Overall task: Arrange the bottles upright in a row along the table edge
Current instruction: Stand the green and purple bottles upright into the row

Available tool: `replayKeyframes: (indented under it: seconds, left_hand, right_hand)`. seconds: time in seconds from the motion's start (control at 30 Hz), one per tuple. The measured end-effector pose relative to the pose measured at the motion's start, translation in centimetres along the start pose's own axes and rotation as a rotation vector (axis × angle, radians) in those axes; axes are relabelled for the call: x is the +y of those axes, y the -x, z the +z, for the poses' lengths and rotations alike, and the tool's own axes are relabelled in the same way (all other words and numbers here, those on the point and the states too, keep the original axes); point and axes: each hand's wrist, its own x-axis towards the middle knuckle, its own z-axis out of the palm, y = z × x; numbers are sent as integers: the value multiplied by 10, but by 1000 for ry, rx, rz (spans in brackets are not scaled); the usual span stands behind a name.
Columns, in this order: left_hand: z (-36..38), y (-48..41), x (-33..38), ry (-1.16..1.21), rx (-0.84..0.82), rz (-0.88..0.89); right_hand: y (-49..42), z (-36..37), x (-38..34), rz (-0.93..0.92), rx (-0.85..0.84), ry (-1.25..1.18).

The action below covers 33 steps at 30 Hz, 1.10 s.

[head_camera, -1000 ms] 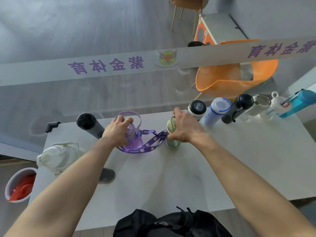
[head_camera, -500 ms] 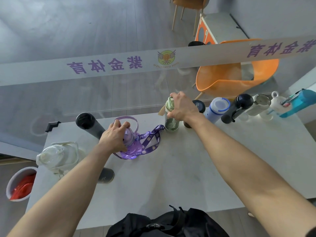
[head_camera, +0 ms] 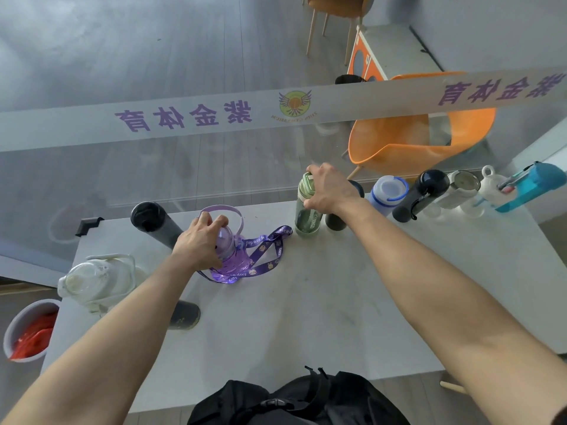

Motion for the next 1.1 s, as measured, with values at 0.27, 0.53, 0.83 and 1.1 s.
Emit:
replayKeyframes:
  seconds: [0.27, 0.53, 0.83, 1.1]
  left_hand:
    - [-5, 1, 1, -9, -11, 4]
    - [-2, 2, -7, -15, -15, -28]
    - [-4, 7, -3, 39, -36, -46]
    - [-10, 22, -7, 81, -25, 25]
  right_hand:
    - [-8, 8, -6, -51, 56, -7]
    - [-9, 5, -14, -16, -4, 9]
    - [17, 14, -35, -220, 454, 32]
    - [68, 124, -59, -136, -261, -89]
